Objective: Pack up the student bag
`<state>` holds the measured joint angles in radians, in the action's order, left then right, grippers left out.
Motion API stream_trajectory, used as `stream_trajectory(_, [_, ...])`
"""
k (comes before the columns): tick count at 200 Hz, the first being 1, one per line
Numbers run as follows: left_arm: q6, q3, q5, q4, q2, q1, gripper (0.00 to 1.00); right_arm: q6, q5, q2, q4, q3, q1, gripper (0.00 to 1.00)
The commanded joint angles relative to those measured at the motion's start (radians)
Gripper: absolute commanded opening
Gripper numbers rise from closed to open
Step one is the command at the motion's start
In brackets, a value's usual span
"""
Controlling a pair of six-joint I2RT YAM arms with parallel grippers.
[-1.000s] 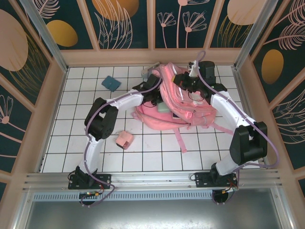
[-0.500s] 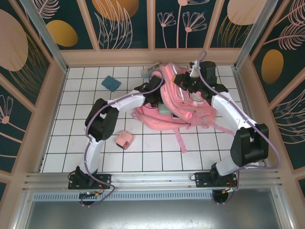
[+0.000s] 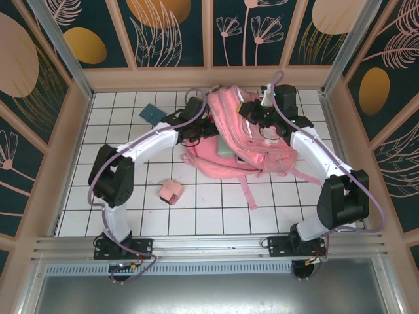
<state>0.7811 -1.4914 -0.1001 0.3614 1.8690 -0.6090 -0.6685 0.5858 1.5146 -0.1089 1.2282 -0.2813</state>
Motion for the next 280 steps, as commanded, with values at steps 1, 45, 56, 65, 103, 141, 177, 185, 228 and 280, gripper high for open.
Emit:
stream_trajectory(1, [-0.07,0.063,0.082,0.067,-0.103,0.027,0.98,-0.003,0.032,-0.048,0.107,0.008,-0.006,0.0])
stream_trajectory(45, [-0.155,0.18,0.173,0.148,-0.249,0.054,0.98,-0.005,0.041,-0.032,0.123,0.007,-0.006,0.0])
stream_trajectory(56, [-0.183,0.203,0.181,0.166,-0.273,0.055,0.99,-0.006,0.043,-0.03,0.124,0.007,-0.006,0.0])
stream_trajectory(65, [-0.205,0.226,0.182,0.183,-0.29,0.056,0.98,-0.006,0.045,-0.025,0.123,0.009,-0.006,0.0])
stream_trajectory(103, [-0.297,0.335,0.18,0.256,-0.364,0.055,0.96,-0.005,0.049,-0.016,0.126,0.011,-0.007,0.0])
stream_trajectory(141, [-0.345,0.447,0.11,0.306,-0.426,0.054,0.92,-0.007,0.055,-0.002,0.132,0.011,-0.01,0.0])
stream_trajectory(177, [-0.34,0.513,0.059,0.34,-0.486,0.048,0.93,-0.008,0.061,0.011,0.134,0.013,-0.012,0.0])
stream_trajectory(185, [-0.335,0.543,0.054,0.349,-0.49,0.041,0.93,-0.007,0.062,0.014,0.134,0.014,-0.013,0.0])
stream_trajectory(228, [-0.318,0.605,0.054,0.374,-0.48,-0.058,0.94,-0.007,0.066,0.022,0.138,0.016,-0.013,0.0])
stream_trajectory(280, [-0.312,0.653,0.067,0.373,-0.435,-0.093,0.95,-0.009,0.066,0.022,0.139,0.013,-0.015,0.0])
